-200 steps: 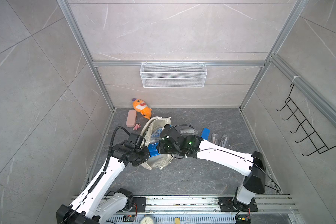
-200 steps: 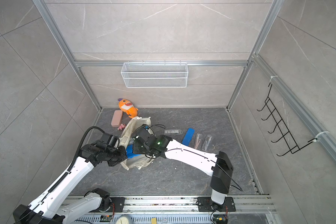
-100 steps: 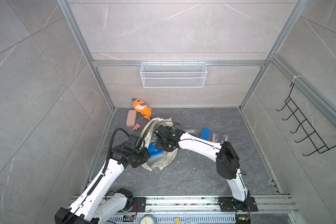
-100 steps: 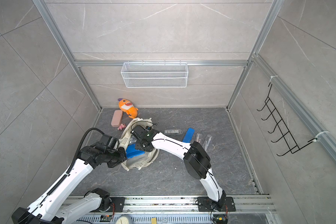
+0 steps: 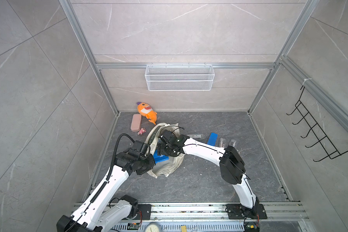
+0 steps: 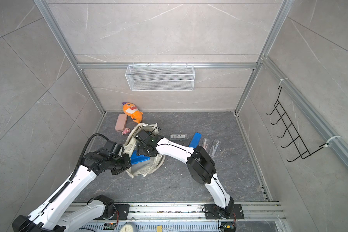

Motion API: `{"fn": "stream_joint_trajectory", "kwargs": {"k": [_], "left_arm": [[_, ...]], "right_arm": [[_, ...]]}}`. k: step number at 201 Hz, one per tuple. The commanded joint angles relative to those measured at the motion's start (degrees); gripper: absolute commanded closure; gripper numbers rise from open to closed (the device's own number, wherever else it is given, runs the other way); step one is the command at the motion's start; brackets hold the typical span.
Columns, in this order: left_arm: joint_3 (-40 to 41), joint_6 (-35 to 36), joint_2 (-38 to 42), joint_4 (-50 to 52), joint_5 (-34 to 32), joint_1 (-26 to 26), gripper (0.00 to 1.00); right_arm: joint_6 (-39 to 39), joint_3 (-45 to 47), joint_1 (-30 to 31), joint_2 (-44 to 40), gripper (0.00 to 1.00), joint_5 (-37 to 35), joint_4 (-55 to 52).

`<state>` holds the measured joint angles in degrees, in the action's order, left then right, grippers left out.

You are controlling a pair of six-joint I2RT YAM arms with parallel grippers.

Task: Take out the compass set from the canvas bag
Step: Pick up the compass set from the canvas bag.

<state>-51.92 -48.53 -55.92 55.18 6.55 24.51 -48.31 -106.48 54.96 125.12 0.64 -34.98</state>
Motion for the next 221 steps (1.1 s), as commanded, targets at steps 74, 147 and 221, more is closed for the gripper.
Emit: {"fn": "stream_joint_trajectory", "kwargs": {"k": [74, 147, 221], "left_arm": [[0.80, 0.35, 1.80, 4.90, 1.12, 0.42, 1.00], [0.37, 0.01, 1.69, 5.36, 1.06, 0.47, 1.00], [-0.47, -0.11, 0.57, 5.38, 0.93, 0.53, 1.00]], "right_arm": [[11.89, 1.86, -2.96, 3.58, 0.24, 6.48, 5.24], [12.43, 1.31, -3.66, 7.37, 0.26, 13.93, 8.61], [12.11, 5.84, -3.81, 2.53, 0.45, 17.30, 14.14]]}}
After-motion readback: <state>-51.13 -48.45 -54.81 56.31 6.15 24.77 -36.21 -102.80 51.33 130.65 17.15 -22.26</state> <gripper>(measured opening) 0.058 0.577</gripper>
